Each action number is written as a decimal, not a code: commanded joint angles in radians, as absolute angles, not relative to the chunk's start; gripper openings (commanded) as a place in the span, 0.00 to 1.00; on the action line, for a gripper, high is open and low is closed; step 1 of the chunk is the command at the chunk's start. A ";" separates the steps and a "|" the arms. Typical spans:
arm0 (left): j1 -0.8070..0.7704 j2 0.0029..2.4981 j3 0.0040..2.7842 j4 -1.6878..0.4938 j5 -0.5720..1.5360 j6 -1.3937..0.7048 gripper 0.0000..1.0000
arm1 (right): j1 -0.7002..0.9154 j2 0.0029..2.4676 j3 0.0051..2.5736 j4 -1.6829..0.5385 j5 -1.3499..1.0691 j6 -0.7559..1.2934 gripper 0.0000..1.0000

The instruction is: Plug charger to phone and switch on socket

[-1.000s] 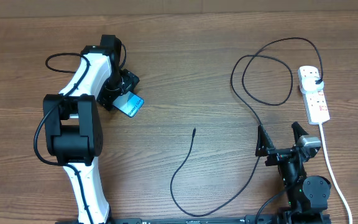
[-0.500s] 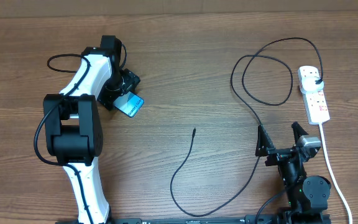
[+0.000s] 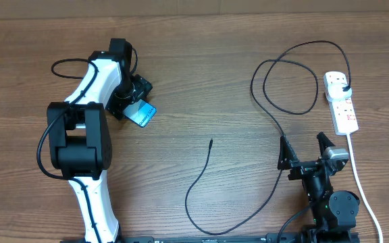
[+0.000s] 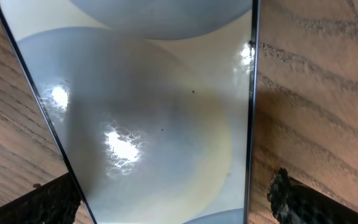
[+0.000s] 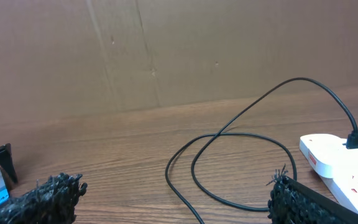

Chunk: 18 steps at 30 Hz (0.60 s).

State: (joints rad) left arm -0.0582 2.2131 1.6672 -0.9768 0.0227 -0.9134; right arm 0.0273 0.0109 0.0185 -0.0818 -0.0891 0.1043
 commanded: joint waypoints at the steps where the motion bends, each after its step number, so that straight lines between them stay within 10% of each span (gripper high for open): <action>1: -0.059 2.220 1.656 -0.975 0.019 -0.897 1.00 | 0.033 0.003 0.008 -0.078 -0.080 0.104 1.00; 18: -0.059 2.221 1.655 -0.986 -0.004 -0.898 1.00 | 0.033 0.003 0.008 -0.078 -0.080 0.104 1.00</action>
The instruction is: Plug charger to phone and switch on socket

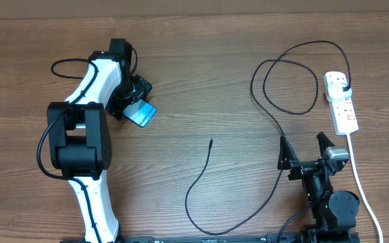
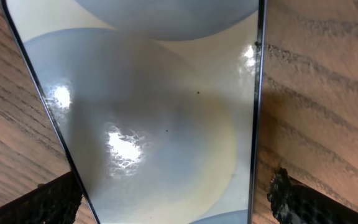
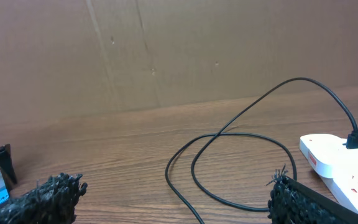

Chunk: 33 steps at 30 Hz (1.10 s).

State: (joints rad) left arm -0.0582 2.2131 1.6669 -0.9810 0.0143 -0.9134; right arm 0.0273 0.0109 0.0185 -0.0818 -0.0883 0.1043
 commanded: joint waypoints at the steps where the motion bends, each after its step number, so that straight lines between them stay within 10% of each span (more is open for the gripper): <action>1: -0.059 2.221 1.654 -0.986 -0.004 -0.898 1.00 | 0.033 0.003 0.008 -0.078 -0.080 0.104 1.00; 33: -0.046 2.221 1.572 -0.937 0.084 -0.979 1.00 | 0.033 0.003 0.008 -0.078 -0.080 0.104 1.00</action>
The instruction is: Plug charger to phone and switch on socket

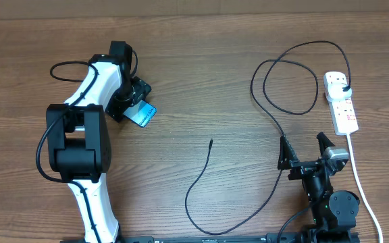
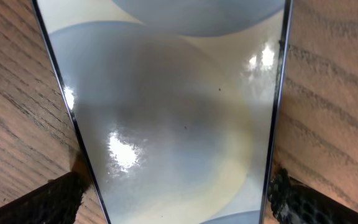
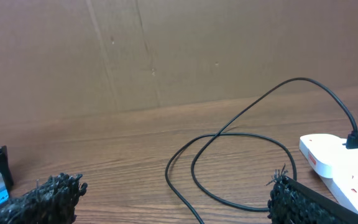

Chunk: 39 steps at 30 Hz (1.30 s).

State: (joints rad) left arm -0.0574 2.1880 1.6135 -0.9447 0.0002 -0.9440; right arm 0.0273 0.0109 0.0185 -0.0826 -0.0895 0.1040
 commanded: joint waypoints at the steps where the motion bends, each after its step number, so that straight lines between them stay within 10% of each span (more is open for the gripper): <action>1: -0.044 2.221 1.572 -0.938 0.092 -0.982 1.00 | 0.033 0.003 0.008 -0.078 -0.080 0.104 1.00; 39: -0.033 2.221 1.572 -0.958 -0.006 -1.033 1.00 | 0.033 0.003 0.008 -0.078 -0.080 0.104 1.00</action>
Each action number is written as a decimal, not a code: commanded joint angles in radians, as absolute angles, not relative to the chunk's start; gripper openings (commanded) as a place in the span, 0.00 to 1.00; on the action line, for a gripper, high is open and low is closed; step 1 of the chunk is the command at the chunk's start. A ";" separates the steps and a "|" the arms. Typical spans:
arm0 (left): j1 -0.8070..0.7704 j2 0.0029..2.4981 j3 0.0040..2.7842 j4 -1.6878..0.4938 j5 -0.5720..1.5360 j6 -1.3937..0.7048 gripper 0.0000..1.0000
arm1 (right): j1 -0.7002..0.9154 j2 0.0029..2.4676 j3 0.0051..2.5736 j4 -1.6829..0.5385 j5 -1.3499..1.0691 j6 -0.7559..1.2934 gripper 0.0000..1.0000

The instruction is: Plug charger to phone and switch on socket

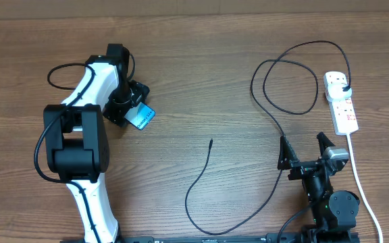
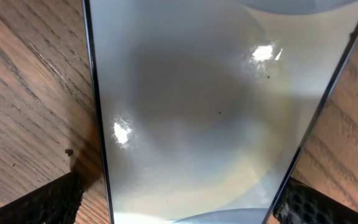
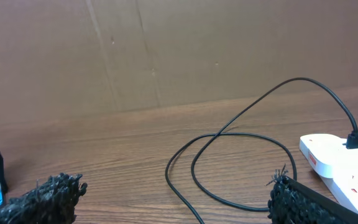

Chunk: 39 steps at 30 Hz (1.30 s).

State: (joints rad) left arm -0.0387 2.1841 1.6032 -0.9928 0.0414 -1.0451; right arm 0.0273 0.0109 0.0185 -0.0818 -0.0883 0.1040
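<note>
The phone [image 1: 141,118] lies on the wooden table at the upper left, screen up. Its glass [image 2: 204,106] fills the left wrist view. My left gripper [image 1: 128,108] stands over it, open, one finger on each side of the phone. The left finger [image 2: 36,202] shows a strip of wood between it and the phone's edge; the right finger [image 2: 328,205] is at the other edge. The black charger cable [image 1: 269,115] runs from the white socket strip [image 1: 341,102] to a free plug end [image 1: 211,142] mid-table. My right gripper [image 1: 305,154] is open and empty at the front right.
The cable makes a loop [image 3: 241,121] on the table ahead of my right gripper [image 3: 173,199], with the socket strip [image 3: 337,158] to its right. A brown cardboard wall [image 3: 166,50] closes the far side. The strip's white lead [image 1: 360,182] runs down the right edge.
My left arm has shifted a little to the left and turned. The phone now sits further right and slants the other way in the left wrist view. The right arm has not moved.
My left gripper stood over the phone with its fingers astride it at every earlier moment, the phone's edges shifting rightward in the wrist view each time. By now the gripper has turned about the phone, which lies slightly nearer. Cable, strip and right arm stayed put.
</note>
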 commanded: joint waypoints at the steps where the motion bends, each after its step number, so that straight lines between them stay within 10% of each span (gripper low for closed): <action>1: -0.032 2.221 1.572 -0.955 -0.008 -1.032 1.00 | 0.033 0.003 0.008 -0.078 -0.080 0.104 1.00; 39: 0.002 2.221 1.572 -0.990 -0.008 -1.025 1.00 | 0.033 0.003 0.008 -0.078 -0.080 0.104 1.00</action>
State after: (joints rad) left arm -0.0101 2.1822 1.6032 -0.9764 0.0036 -1.0405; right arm 0.0273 0.0109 0.0185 -0.0818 -0.0891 0.1040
